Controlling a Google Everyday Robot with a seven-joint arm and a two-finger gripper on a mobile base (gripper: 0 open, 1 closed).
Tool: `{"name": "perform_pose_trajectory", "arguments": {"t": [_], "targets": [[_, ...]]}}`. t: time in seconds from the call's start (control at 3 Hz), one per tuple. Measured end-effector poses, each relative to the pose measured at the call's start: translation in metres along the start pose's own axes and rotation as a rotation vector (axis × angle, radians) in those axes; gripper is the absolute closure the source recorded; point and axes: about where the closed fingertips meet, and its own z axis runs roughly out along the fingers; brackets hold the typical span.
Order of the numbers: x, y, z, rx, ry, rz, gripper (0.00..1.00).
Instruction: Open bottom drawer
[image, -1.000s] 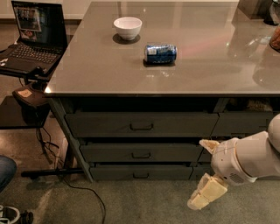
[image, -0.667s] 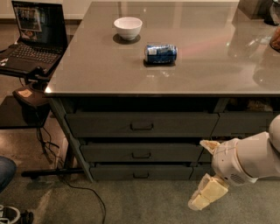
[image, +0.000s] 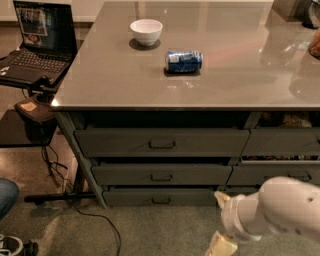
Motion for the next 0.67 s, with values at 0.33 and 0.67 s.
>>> {"name": "perform_pose_trajectory", "arguments": {"t": [0.33,0.67], "targets": [[0.0201,0.0025,0.0156,0.039,0.044,-0.003,0.0],[0.0201,0.0021,0.0152,0.04,0.043,-0.003,0.0]]}}
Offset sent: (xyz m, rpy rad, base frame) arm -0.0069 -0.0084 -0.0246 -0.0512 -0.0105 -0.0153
